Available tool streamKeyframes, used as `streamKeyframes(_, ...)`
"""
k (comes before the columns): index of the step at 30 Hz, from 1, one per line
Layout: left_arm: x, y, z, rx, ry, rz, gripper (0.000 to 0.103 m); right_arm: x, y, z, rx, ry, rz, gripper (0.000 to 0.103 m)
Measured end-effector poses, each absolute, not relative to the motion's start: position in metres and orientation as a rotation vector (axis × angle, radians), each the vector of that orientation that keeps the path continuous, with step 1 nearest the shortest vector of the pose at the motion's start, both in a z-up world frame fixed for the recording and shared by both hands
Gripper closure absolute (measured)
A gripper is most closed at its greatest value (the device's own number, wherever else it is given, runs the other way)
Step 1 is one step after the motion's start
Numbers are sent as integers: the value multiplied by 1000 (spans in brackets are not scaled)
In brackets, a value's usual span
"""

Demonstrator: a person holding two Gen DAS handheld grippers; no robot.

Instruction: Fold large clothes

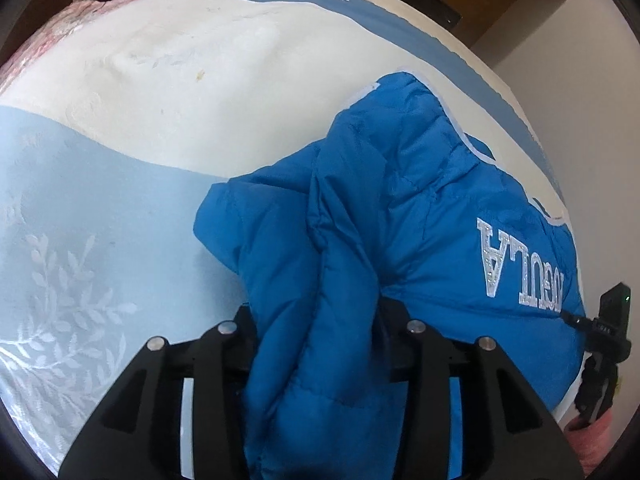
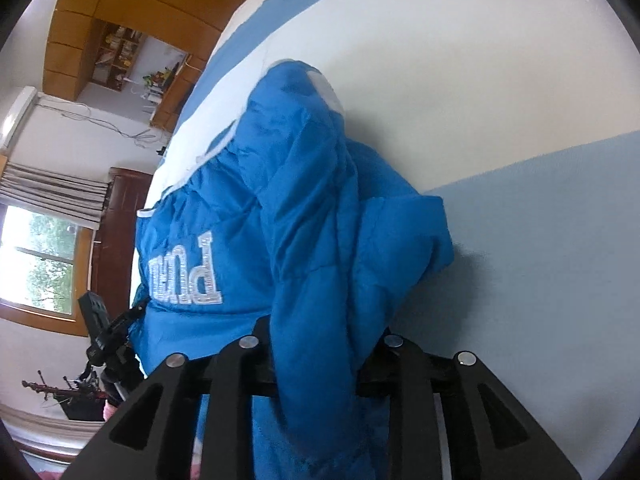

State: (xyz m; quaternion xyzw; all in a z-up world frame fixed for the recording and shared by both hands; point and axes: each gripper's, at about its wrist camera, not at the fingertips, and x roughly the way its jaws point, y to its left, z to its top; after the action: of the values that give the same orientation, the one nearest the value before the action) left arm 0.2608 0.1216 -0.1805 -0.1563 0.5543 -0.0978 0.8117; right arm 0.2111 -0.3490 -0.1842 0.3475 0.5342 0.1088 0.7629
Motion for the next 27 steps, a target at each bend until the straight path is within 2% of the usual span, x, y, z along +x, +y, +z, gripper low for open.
streamKeyframes(4, 271, 127, -180, -359, 1200, -195, 58, 204, -350, -179, 733, 1170, 219, 73)
streamKeyframes(6, 271, 127, -172, -354, 1209, -177, 55, 195, -345, -166, 656, 1180, 174, 60)
streamKeyframes(11, 258, 134, -130, -306, 1155, -109, 51, 173, -335, -126, 458, 1160, 81, 57)
streamKeyframes(14, 248, 124, -105, -262, 1103, -68, 51, 151, -323, -96, 312, 1126, 16, 59)
streamKeyframes(19, 235, 79, -70, -163, 1025, -95, 51, 135, -295, -72, 253, 1086, 86, 69)
streamKeyframes(24, 224, 36, -76, -135, 1024, -136, 51, 136, -264, -75, 223, 1036, 123, 71)
streamKeyframes(27, 221, 15, -88, -99, 1040, -142, 51, 140, -251, -86, 190, 1034, 86, 76)
